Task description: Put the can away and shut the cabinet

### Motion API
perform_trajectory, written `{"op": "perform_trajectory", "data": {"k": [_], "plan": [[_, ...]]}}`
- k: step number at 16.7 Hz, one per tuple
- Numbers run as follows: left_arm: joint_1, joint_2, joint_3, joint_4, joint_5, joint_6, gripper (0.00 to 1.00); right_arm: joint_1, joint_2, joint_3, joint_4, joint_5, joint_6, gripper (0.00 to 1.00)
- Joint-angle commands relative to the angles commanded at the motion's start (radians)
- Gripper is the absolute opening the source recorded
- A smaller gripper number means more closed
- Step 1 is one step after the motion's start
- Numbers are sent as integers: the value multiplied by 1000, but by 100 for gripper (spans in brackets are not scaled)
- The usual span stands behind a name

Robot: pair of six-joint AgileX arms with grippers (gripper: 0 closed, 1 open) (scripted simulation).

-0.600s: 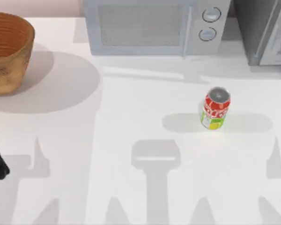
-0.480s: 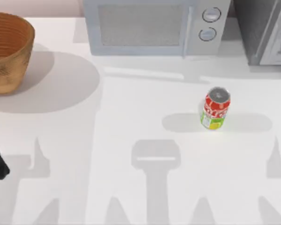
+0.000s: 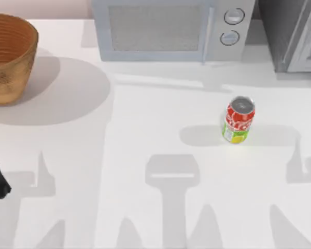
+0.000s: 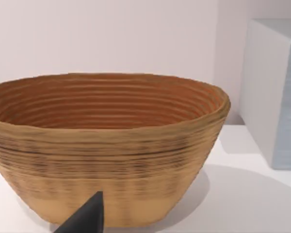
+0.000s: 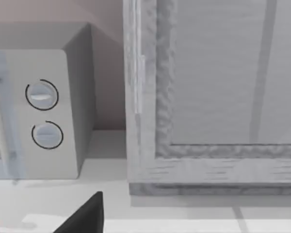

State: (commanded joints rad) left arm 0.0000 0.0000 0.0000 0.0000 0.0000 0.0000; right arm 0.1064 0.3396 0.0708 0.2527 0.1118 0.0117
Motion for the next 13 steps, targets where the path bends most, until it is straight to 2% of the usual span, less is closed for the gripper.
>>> {"op": "perform_trajectory", "data": {"k": [13], "plan": [[0, 0, 0, 0, 0, 0, 100, 397, 1237, 252, 913, 414, 53, 100]]}}
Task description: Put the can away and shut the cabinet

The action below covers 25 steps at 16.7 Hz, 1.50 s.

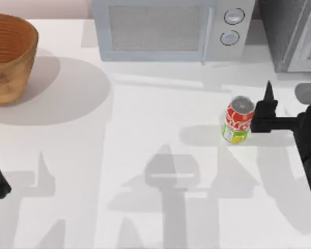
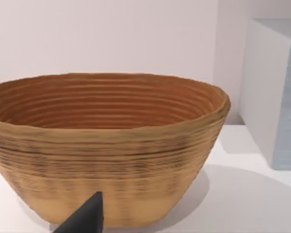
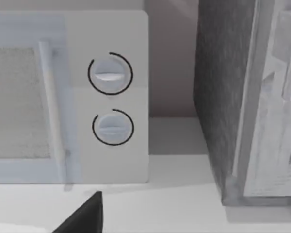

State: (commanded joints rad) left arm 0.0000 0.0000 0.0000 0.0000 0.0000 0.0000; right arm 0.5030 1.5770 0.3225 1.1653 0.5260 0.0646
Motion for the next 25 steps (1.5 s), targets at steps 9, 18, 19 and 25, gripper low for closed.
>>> {"op": "perform_trajectory", "data": {"k": [9, 18, 19, 25], "plan": [[0, 0, 0, 0, 0, 0, 100, 216, 657, 130, 480, 223, 35, 100], [0, 0, 0, 0, 0, 0, 100, 237, 736, 146, 535, 247, 39, 100], [0, 0, 0, 0, 0, 0, 100, 229, 739, 159, 527, 238, 38, 100], [0, 0, 0, 0, 0, 0, 100, 126, 776, 312, 427, 136, 19, 100]]}}
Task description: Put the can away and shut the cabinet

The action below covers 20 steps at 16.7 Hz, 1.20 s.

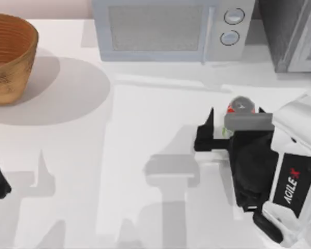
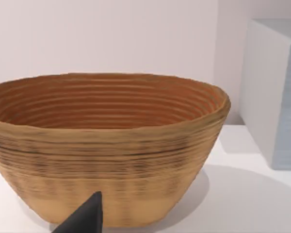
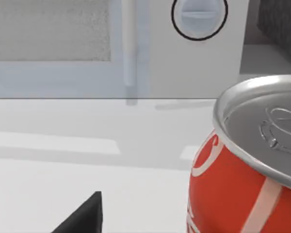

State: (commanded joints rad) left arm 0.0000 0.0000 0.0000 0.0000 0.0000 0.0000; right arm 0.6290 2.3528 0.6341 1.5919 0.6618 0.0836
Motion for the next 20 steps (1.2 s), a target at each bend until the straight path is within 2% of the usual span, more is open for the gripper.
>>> {"op": "perform_trajectory", "data": {"k": [5, 18, 20], "plan": [[0, 0, 0, 0, 0, 0, 100, -18, 7, 27, -18, -18, -3, 100], [0, 0, 0, 0, 0, 0, 100, -18, 7, 27, -18, -18, -3, 2], [0, 0, 0, 0, 0, 0, 100, -18, 7, 27, -18, -18, -3, 0]]}}
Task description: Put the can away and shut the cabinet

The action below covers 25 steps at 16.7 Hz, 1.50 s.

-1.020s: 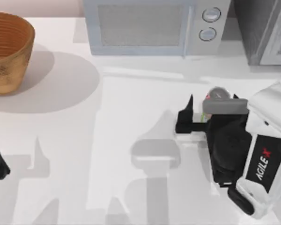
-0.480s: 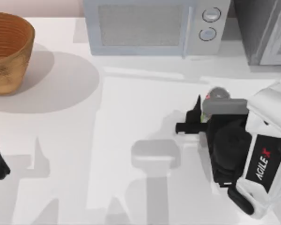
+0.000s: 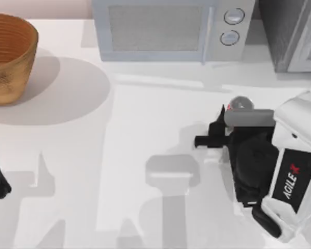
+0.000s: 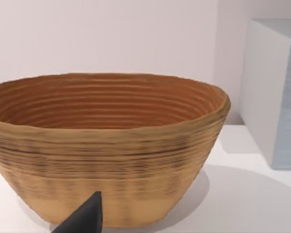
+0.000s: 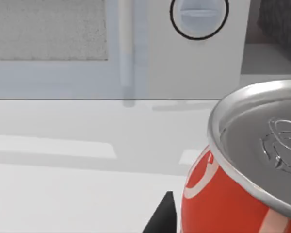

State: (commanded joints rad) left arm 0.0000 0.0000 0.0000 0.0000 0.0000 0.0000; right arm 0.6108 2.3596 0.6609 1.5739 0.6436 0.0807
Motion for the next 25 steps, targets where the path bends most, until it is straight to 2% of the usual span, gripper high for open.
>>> {"op": "perform_trajectory", "data": {"k": [10, 20, 25], "plan": [[0, 0, 0, 0, 0, 0, 100, 1, -39, 1, -37, -1, 2, 0], [0, 0, 0, 0, 0, 0, 100, 1, -550, 20, -579, -6, -1, 0], [0, 0, 0, 0, 0, 0, 100, 3, -659, 27, -688, -7, 5, 0]]}}
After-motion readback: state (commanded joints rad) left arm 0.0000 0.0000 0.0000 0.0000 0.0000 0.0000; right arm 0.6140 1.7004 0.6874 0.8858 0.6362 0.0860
